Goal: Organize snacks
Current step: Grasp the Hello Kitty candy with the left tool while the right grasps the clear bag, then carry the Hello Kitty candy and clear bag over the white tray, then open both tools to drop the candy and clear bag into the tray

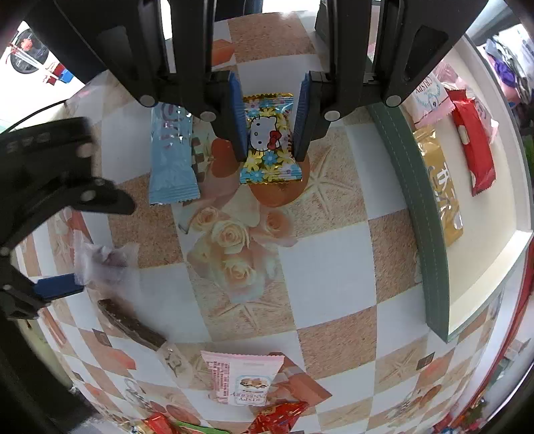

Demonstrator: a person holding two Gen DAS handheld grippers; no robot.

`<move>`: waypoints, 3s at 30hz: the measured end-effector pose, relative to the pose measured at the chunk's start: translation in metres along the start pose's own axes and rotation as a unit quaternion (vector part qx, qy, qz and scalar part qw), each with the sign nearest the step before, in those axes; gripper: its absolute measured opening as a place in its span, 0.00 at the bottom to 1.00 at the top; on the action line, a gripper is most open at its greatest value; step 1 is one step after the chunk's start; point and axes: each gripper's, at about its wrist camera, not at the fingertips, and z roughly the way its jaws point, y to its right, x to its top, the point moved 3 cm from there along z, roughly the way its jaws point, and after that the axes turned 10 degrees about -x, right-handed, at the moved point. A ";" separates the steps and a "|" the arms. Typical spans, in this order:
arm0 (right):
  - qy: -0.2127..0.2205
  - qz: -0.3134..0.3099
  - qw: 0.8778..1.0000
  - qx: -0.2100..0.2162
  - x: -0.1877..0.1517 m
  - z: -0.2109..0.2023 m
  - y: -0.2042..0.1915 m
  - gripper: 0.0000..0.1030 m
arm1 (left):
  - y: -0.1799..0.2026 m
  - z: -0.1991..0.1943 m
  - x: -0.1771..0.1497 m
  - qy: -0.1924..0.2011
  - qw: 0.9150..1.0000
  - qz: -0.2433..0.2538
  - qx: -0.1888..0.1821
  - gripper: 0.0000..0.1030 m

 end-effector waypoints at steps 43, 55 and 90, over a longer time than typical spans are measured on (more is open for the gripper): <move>0.036 0.145 0.978 0.147 0.004 -0.073 0.014 0.42 | -0.084 -0.088 -0.011 0.107 0.990 -0.089 -0.038 0.27; 0.056 0.077 0.985 0.146 0.054 -0.101 -0.051 0.42 | -0.131 -0.101 -0.035 0.126 0.981 -0.142 -0.030 0.27; 0.030 -0.048 0.991 0.119 0.131 -0.120 -0.190 0.91 | -0.184 -0.080 -0.102 0.101 0.971 -0.214 -0.021 0.76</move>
